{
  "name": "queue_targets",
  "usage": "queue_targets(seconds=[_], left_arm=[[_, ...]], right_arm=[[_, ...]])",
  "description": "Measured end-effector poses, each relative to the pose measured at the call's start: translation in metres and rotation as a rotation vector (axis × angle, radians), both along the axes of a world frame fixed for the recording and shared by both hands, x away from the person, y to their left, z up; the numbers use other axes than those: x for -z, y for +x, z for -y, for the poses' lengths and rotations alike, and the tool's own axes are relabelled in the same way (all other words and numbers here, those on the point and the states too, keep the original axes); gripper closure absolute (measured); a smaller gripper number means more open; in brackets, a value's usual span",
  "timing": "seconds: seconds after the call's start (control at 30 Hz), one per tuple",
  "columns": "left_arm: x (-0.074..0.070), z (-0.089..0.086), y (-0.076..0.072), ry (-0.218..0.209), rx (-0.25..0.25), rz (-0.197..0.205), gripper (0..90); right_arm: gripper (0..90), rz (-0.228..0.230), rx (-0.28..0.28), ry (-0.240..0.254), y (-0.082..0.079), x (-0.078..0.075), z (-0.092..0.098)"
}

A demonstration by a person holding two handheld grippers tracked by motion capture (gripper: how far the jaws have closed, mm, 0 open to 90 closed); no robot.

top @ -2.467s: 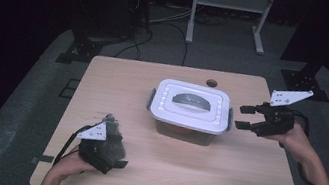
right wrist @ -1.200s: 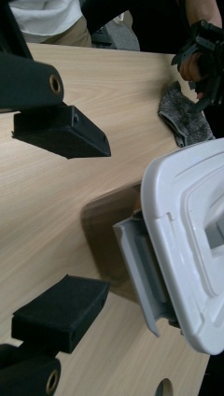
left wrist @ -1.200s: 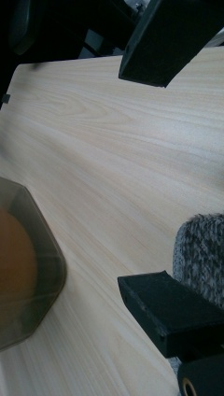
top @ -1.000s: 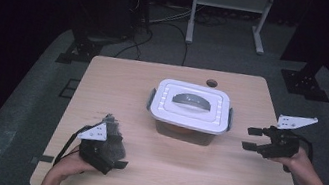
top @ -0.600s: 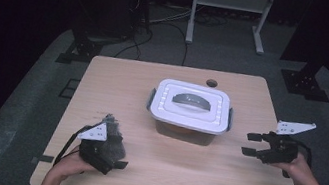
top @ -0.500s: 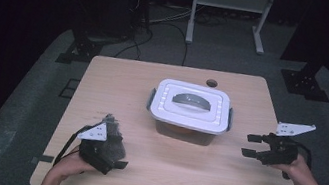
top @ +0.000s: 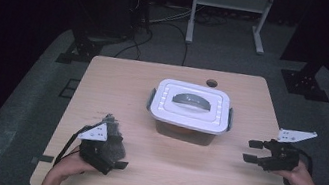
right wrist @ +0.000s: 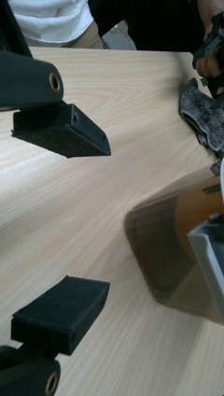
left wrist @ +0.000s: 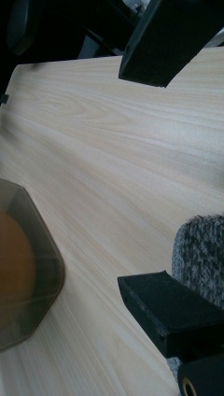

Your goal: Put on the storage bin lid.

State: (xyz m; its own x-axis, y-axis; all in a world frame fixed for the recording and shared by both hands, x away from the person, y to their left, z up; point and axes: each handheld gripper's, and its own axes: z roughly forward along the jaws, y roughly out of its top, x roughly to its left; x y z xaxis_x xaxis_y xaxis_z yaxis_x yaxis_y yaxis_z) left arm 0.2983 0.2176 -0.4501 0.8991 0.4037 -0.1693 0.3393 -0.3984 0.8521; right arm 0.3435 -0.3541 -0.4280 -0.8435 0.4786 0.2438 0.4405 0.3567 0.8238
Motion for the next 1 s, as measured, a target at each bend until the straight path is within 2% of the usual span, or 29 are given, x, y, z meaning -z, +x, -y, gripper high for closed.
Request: queue_targets(seconds=[0.63,1.0], left_arm=[[-0.001,0.000,-0.001,0.000,-0.002,0.001,2.3],[-0.001,-0.001,0.000,0.000,-0.003,0.001,2.2]], right_arm=[[27.6,-0.024,0.024,0.029,-0.015,0.020,0.006],[27.4,-0.035,0.032,0.041,-0.022,0.026,0.010]])
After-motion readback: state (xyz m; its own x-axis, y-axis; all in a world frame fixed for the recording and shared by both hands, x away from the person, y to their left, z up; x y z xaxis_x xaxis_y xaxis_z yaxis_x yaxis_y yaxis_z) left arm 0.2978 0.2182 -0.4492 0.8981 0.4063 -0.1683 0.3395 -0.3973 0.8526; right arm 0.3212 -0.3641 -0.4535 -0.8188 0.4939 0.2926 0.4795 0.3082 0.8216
